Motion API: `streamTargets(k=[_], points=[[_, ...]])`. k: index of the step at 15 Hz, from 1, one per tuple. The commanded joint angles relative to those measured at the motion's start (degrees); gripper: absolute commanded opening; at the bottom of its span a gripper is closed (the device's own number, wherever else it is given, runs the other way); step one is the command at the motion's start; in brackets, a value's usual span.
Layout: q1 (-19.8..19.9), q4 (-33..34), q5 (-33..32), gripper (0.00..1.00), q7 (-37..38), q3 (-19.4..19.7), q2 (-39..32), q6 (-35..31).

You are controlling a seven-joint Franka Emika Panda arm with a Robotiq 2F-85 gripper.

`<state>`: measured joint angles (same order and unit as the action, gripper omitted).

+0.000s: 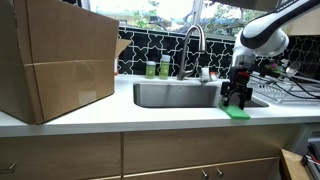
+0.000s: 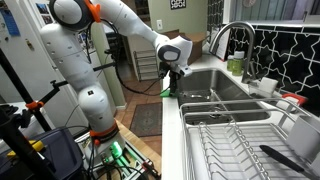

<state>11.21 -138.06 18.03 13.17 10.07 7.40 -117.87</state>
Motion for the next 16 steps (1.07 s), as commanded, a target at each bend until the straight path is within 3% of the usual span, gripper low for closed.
streamTargets(k=[1,4,6,13,16], points=[[-0.17,-0.17,-0.24,1.00,0.60,-0.04,-0.08,-0.59],[0.07,-0.08,-0.92,1.00,0.87,0.07,1.13,-0.24],[0.42,-0.59,-3.04,1.00,1.13,0.08,6.02,2.38],[4.68,2.29,-22.57,1.00,10.16,-4.58,26.40,14.09],[6.13,7.99,-25.06,1.00,9.89,-4.92,31.02,18.20]])
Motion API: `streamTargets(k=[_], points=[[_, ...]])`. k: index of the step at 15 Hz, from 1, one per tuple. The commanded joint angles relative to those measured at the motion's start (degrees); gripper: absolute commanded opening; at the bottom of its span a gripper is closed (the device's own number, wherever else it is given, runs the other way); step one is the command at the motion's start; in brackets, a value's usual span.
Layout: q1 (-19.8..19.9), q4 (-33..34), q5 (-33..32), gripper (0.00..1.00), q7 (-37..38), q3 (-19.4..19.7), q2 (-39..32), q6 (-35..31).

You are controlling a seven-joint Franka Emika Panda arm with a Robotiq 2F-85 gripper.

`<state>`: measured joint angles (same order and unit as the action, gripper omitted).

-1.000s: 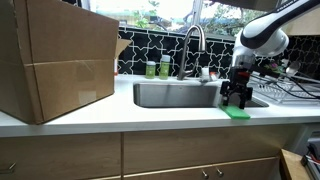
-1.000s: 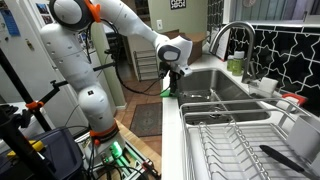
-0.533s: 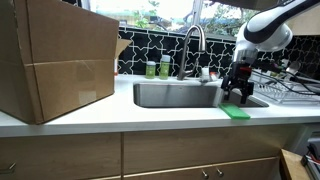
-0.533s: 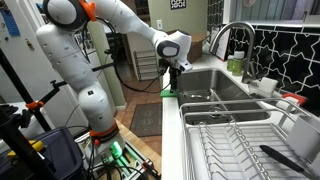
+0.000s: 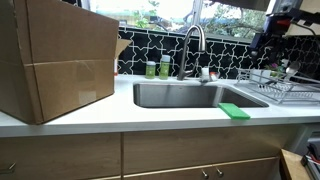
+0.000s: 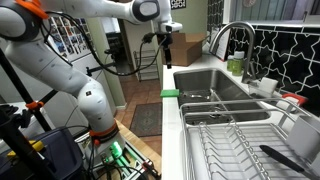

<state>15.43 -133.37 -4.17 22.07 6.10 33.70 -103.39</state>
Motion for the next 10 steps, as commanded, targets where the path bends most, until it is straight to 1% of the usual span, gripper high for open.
streamTargets(k=[1,2,5,10], points=[[2.29,5.03,-3.18,1.00,1.23,-1.05,5.27,3.98],[1.21,3.18,-1.54,1.00,0.04,-0.47,3.86,2.33],[1.85,5.19,-2.03,1.00,0.08,-0.50,6.04,3.09],[1.84,5.18,-2.11,1.00,0.16,-0.64,5.13,3.10]])
